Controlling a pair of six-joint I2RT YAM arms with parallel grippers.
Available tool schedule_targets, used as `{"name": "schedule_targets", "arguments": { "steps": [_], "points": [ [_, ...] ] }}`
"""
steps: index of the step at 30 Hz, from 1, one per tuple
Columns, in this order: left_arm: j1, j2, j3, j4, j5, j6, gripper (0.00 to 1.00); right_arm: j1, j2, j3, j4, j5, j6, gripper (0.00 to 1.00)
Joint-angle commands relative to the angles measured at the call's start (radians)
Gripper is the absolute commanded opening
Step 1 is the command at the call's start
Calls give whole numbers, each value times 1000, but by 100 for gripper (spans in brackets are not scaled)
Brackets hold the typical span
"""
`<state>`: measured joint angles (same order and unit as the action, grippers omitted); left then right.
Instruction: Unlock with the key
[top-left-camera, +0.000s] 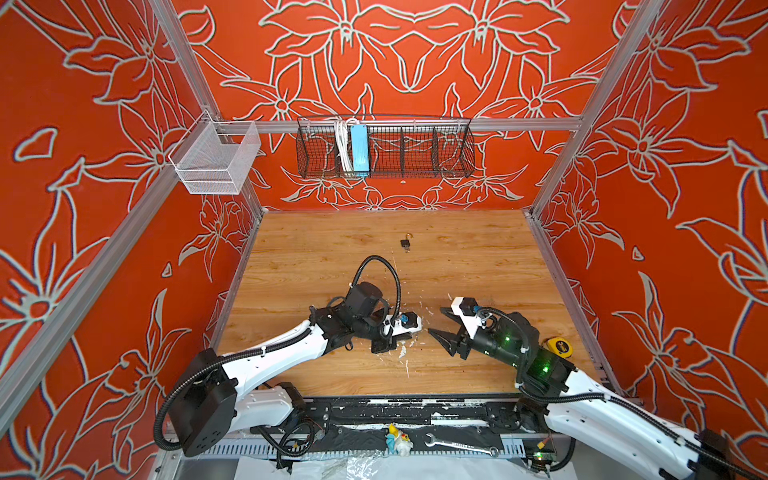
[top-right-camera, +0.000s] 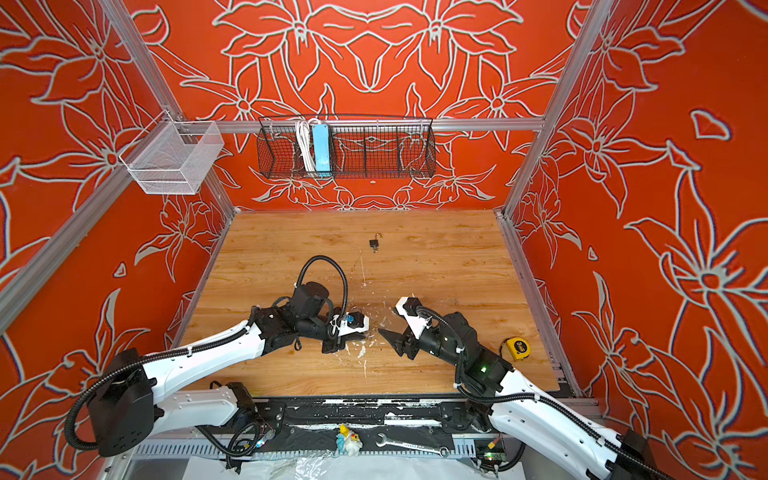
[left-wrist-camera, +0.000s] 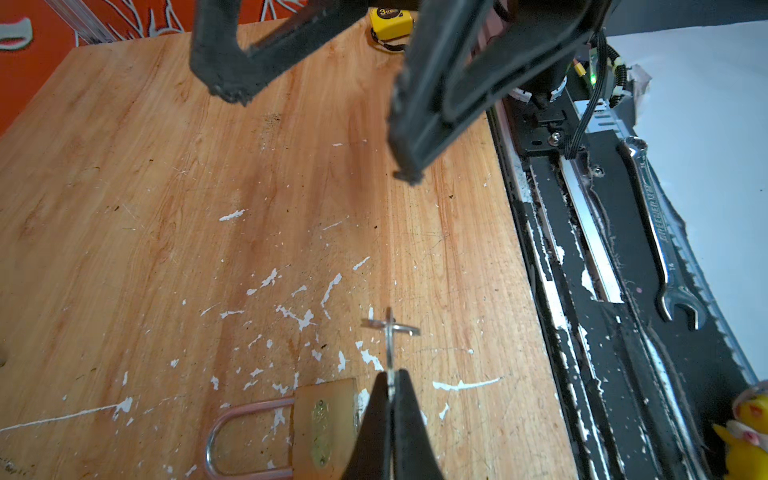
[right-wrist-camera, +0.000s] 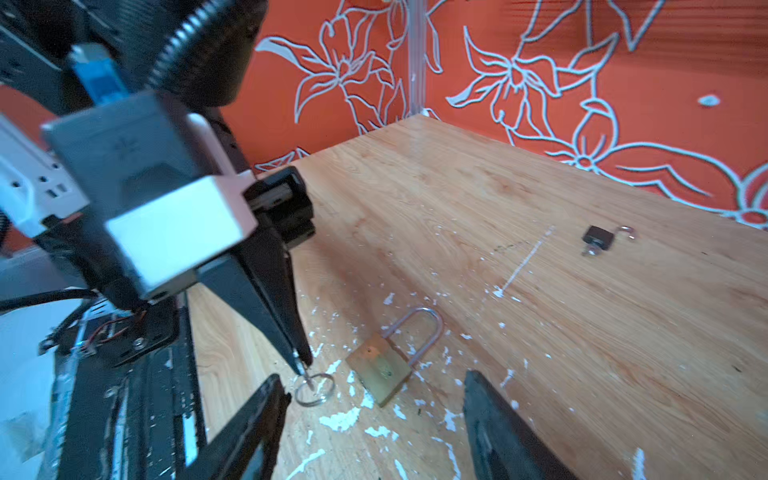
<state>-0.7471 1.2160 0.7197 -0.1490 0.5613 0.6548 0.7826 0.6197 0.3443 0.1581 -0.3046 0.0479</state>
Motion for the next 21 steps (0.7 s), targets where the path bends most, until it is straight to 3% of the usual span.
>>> {"name": "schedule_targets", "arguments": {
  "steps": [1,10,21],
  "points": [
    [-5,-36,-17,-3,49,19,0,-2,9,-19,64,-116,-48,68],
    [-14,-22,6,-28,100,20,0,-1,-18,-48,90,-115,-60,67],
    [-21,-41,1,-17,71,8,0,-2,-6,-44,90,-109,-51,64]
  ]
}}
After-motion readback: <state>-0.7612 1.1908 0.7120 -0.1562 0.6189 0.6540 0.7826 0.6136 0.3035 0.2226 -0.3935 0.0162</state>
